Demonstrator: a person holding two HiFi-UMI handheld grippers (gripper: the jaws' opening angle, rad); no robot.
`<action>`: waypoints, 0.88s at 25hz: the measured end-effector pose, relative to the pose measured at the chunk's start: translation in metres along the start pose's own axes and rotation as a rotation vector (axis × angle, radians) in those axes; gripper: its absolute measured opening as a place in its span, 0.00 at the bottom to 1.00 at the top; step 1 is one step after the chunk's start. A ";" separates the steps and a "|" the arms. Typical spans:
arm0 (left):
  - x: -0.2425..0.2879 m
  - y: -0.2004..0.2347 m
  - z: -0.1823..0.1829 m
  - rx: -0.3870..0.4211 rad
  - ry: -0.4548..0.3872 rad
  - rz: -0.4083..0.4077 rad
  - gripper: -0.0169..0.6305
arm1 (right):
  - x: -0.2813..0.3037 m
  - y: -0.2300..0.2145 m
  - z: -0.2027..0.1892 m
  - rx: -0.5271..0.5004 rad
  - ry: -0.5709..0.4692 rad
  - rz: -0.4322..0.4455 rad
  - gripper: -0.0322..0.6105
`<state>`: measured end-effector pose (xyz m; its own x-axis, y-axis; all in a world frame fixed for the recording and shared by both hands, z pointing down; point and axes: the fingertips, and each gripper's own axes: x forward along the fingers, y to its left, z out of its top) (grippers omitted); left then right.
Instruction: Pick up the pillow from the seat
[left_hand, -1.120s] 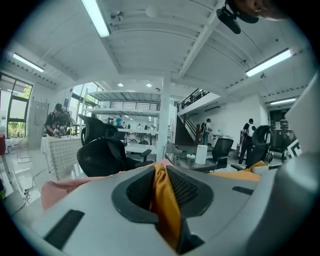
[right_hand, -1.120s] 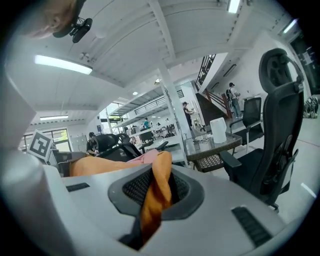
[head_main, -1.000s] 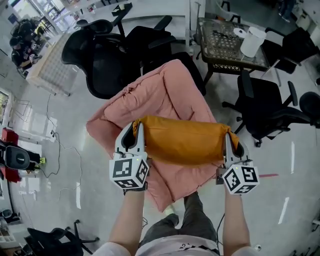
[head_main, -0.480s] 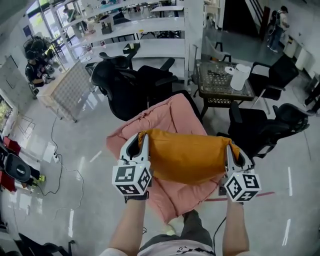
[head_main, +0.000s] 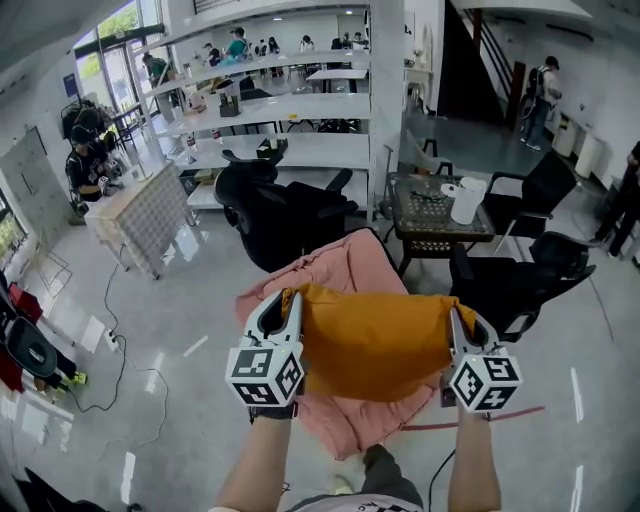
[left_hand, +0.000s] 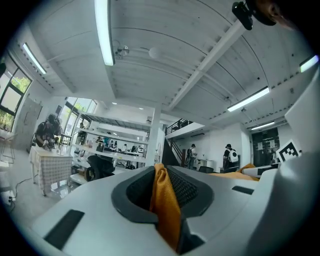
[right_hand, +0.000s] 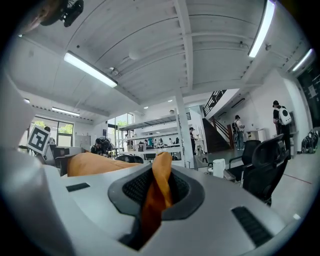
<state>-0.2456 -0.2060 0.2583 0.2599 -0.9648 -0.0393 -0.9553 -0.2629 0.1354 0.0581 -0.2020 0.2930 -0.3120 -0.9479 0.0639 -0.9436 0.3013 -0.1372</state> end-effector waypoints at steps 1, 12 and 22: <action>-0.006 -0.001 0.007 0.002 -0.008 -0.004 0.14 | -0.006 0.004 0.006 -0.004 -0.004 0.002 0.12; -0.057 -0.012 0.062 0.023 -0.088 -0.019 0.14 | -0.043 0.035 0.051 -0.022 -0.061 0.032 0.12; -0.080 -0.024 0.078 0.046 -0.122 -0.013 0.14 | -0.060 0.042 0.064 -0.054 -0.074 0.046 0.12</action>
<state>-0.2548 -0.1223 0.1813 0.2564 -0.9530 -0.1612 -0.9580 -0.2727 0.0883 0.0445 -0.1393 0.2202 -0.3478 -0.9374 -0.0148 -0.9337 0.3478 -0.0848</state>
